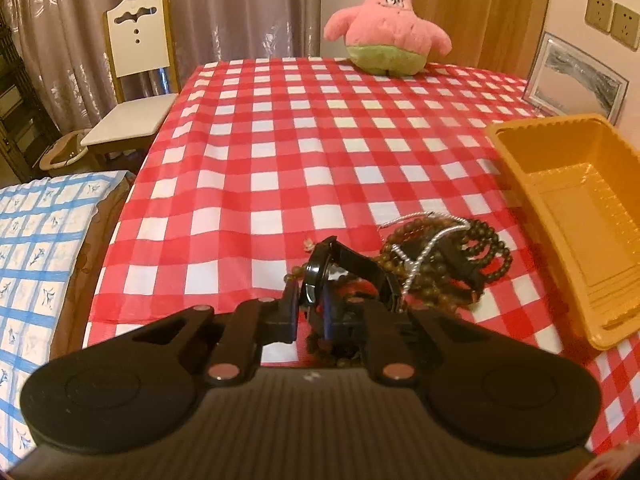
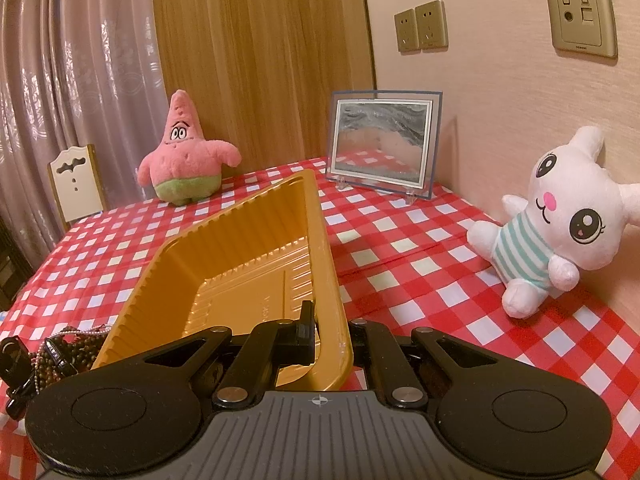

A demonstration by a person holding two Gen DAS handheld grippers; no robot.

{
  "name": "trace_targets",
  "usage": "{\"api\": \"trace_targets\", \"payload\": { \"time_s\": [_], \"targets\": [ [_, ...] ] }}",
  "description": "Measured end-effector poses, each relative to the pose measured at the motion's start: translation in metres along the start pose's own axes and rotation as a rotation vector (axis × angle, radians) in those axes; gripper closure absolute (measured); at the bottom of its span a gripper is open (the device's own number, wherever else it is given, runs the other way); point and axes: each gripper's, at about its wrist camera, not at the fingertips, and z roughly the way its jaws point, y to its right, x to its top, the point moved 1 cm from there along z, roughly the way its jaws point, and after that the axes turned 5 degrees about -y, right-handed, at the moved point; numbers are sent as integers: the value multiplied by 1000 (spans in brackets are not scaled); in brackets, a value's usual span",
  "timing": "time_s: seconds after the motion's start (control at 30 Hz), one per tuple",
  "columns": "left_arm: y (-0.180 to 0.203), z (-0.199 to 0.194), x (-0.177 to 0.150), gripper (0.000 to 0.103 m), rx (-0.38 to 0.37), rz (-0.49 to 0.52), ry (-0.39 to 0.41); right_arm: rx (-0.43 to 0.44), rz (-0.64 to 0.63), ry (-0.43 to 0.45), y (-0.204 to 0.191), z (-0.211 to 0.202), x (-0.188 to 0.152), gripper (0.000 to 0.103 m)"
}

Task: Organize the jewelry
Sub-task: 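Carry the black watch into the orange tray and open the left tool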

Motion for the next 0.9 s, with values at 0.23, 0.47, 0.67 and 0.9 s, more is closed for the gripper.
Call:
{"api": "trace_targets", "payload": {
  "time_s": [0.23,0.47,0.67,0.9],
  "targets": [
    [23,-20,10,92,-80,32,46,0,-2,2,0,0,1,97],
    [75,-41,23,92,-236,109,86,-4,-8,2,-3,0,3,97],
    [134,-43,23,92,-385,189,70,-9,-22,2,-6,1,7,97],
    [186,-20,11,93,-459,248,-11,-7,-31,4,-8,2,9,97]
  ]
}}
